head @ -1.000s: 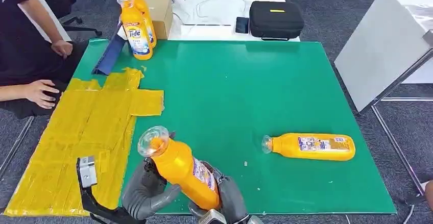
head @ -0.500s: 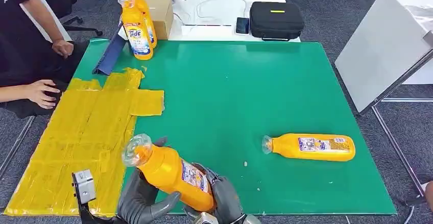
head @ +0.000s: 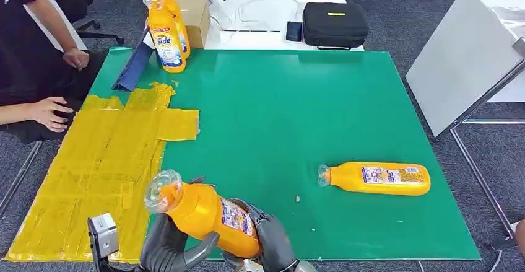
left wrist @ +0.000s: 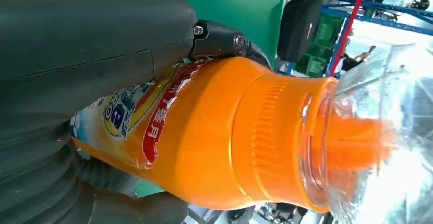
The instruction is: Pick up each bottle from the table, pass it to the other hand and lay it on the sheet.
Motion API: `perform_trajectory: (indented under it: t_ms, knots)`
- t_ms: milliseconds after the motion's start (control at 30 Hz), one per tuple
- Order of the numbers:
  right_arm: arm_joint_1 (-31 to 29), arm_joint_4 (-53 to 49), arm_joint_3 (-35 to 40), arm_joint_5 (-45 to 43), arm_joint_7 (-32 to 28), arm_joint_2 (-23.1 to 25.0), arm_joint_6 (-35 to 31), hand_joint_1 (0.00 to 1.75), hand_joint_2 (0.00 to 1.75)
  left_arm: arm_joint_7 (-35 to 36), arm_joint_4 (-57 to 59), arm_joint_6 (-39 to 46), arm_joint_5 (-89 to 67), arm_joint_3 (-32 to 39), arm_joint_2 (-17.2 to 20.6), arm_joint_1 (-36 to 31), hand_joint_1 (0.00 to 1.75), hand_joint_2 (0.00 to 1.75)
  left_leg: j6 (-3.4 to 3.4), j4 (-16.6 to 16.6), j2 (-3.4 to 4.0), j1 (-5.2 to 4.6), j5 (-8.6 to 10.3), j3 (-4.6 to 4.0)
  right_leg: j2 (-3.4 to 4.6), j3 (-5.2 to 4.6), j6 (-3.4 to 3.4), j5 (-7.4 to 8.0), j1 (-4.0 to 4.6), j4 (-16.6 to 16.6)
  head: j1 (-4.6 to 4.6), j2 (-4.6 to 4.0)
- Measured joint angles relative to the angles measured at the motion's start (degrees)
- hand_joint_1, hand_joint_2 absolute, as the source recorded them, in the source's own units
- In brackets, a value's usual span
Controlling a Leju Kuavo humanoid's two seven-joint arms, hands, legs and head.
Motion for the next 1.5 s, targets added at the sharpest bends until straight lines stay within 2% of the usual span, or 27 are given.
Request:
perform_trajectory:
  t_ms: [400,433,467,667,767,833,933,1033,1167,1333,1500]
  knots:
    - [-0.2,0.0,0.3,0.0,0.2,-0.1,-0.5,1.75,1.75,-0.4,0.0,0.0,0.0,-0.5,0.4,-0.4,1.75,1.75,0.0,0.0,0.0,0.0,0.0,0.0,0.0,-0.01,0.0,0.0,0.0,0.0,0.0,0.0]
    - [-0.2,0.0,0.3,0.0,0.3,-0.1,-0.9,1.12,1.75,-0.5,0.0,0.1,0.0,-0.5,0.4,-0.4,1.75,1.75,0.0,0.0,0.0,0.0,0.0,0.0,0.0,-0.01,0.0,0.0,0.0,0.0,0.0,0.02]
    - [-0.2,0.0,0.3,-0.1,0.4,-0.1,-1.4,0.0,1.75,-0.8,0.0,0.1,-0.1,-0.5,0.5,-0.4,1.75,1.75,0.0,0.0,0.0,0.0,0.0,0.0,0.0,-0.01,0.0,0.0,0.0,0.0,0.0,0.0]
    - [0.2,-0.1,0.4,-4.7,2.4,-0.8,-5.3,0.0,1.75,-1.4,-1.9,-0.4,-10.8,0.0,0.4,1.2,1.75,1.75,0.0,0.0,0.07,-0.01,-0.01,-0.01,0.06,-0.02,0.0,0.0,-0.01,0.0,-0.04,0.02]
    - [1.7,-3.6,-0.8,-2.8,8.9,-3.3,3.4,0.0,1.75,1.8,-4.9,-6.2,-24.2,4.2,-2.1,2.7,1.75,1.75,0.0,0.0,-0.12,-0.08,0.0,-0.02,0.0,0.02,0.02,-0.02,-0.09,0.0,-0.04,0.0]
    - [6.1,-7.7,-5.7,1.4,8.2,-3.6,7.7,0.0,1.75,2.0,-7.1,-10.7,-30.7,8.7,-5.0,4.9,1.75,1.75,0.01,0.0,-0.29,-0.12,-0.01,-0.05,-0.09,0.05,0.04,-0.03,-0.12,0.0,-0.04,0.0]
    - [14.1,-17.8,-14.0,11.3,10.7,-2.6,13.4,0.0,1.75,1.0,-9.9,-15.2,-35.2,14.9,-8.8,7.6,1.75,1.75,0.02,0.0,-0.26,-0.15,-0.03,-0.1,-0.08,0.04,0.04,-0.04,-0.13,0.0,-0.02,0.0]
    - [20.6,-27.6,-20.4,15.9,9.4,0.2,14.3,0.0,1.75,-1.2,-11.8,-18.4,-40.9,20.1,-12.4,10.0,1.75,1.75,0.02,0.0,-0.24,-0.15,-0.04,-0.11,-0.06,-0.01,0.04,-0.05,-0.13,0.0,-0.04,0.0]
    - [25.2,-35.2,-28.7,14.7,4.4,3.8,14.3,0.0,1.75,-3.2,-12.5,-20.0,-49.7,25.3,-15.8,11.5,1.75,1.75,0.02,0.0,-0.23,-0.13,-0.03,-0.09,-0.06,-0.02,0.03,-0.06,-0.12,0.0,-0.04,0.0]
    - [26.7,-39.6,-35.7,16.0,2.2,7.7,15.7,0.0,1.75,-4.0,-11.4,-20.0,-56.2,28.5,-17.2,11.3,1.75,1.75,0.09,0.0,-0.2,-0.14,0.04,-0.04,-0.05,0.0,0.07,0.01,-0.13,0.0,-0.02,0.0]
    - [27.2,-41.6,-38.8,16.3,1.9,9.5,15.7,0.0,1.75,-4.2,-10.6,-19.8,-56.9,29.6,-17.7,11.1,1.75,1.75,0.15,0.0,-0.2,-0.16,0.08,-0.04,-0.05,0.03,0.13,0.06,-0.15,0.0,-0.04,0.0]
